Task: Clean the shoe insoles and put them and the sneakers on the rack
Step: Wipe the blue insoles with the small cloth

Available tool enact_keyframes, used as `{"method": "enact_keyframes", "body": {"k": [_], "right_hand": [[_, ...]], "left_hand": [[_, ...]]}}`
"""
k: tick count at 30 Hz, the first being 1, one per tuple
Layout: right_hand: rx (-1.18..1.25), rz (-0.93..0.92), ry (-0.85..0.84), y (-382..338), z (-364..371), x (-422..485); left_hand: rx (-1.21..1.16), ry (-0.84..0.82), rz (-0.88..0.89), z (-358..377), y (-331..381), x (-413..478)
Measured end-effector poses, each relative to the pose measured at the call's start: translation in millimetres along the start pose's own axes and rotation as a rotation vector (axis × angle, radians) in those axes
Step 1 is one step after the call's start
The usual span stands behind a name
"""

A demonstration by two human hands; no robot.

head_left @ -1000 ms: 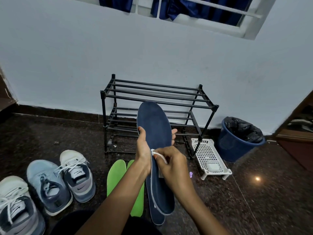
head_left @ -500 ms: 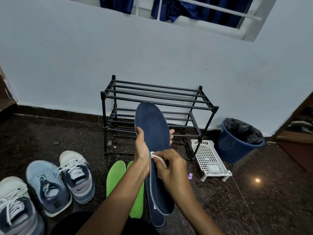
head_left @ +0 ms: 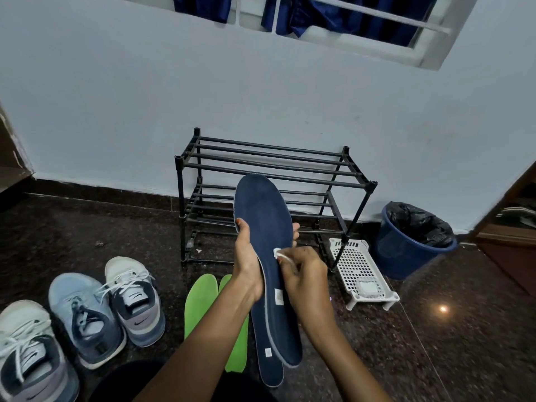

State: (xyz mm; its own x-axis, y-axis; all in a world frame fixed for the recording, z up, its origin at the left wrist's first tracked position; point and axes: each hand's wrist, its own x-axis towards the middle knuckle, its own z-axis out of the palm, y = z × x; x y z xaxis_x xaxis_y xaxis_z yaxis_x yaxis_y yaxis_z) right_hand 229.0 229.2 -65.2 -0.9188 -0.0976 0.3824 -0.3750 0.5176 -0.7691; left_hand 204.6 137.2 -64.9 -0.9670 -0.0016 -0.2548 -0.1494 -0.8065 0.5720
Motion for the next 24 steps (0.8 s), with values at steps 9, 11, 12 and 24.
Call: {"method": "enact_keyframes", "body": {"k": [9,11,12,24], "right_hand": [[0.277,0.187,-0.089,-1,-11,-6],[0.291,0.188,-0.083,-2,-11,-5],[0.289,0.182,-0.073,-3,-11,-5],[0.176,0.136,0.050,-1,-7,7]], "left_hand": [[-0.128,-0.005,-0.003,0,6,1],[-0.134,-0.004,-0.014,-1,8,2],[-0.112,-0.008,-0.023,-2,9,2],[0.180,-0.099,-0.167,5,-3,-5]]}}
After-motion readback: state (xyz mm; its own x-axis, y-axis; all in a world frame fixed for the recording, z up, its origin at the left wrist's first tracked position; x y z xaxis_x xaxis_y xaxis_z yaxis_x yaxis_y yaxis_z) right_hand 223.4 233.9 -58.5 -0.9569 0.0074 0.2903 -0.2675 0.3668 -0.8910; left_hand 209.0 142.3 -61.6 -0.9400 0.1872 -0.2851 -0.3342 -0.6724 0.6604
